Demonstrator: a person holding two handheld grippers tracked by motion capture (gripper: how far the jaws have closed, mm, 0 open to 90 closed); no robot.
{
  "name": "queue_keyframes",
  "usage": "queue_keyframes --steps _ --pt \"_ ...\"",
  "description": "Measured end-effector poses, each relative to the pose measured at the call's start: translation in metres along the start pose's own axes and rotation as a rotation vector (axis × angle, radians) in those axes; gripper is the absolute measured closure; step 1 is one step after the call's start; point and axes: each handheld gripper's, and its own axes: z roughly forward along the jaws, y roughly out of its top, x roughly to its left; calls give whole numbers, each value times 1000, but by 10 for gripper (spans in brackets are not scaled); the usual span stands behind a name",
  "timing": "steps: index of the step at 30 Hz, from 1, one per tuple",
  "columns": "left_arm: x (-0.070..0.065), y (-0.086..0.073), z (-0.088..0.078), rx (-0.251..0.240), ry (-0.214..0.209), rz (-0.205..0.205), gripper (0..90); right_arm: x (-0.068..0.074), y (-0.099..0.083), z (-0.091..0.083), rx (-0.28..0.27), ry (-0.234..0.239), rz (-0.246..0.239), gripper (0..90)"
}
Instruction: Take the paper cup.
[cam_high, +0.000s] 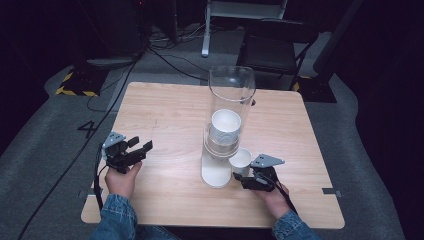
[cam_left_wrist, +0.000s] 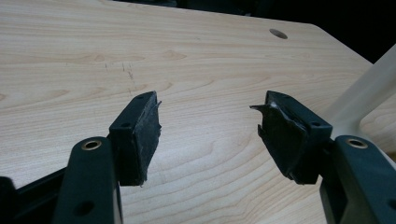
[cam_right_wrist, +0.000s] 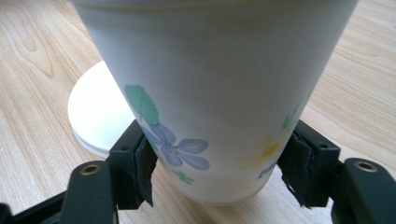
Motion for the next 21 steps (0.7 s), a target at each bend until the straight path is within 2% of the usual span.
queue_keyframes --steps 7,11,12,13,18,21 --pt "0 0 0 4 2 3 377 -10 3 -11 -32 -17 10 344" --pt "-1 -1 -2 16 9 11 376 -21 10 -17 -85 -30 69 345" --pt "-1 -1 -2 16 9 11 376 -21 10 -17 -85 -30 69 345" --pt "-2 -2 -3 21 9 11 375 -25 14 -17 -111 -29 95 345" --pt "-4 -3 -5 35 18 21 372 -31 21 -18 -139 -69 74 344" --pt "-7 -4 -7 46 33 45 370 -40 25 -18 -155 -90 105 345"
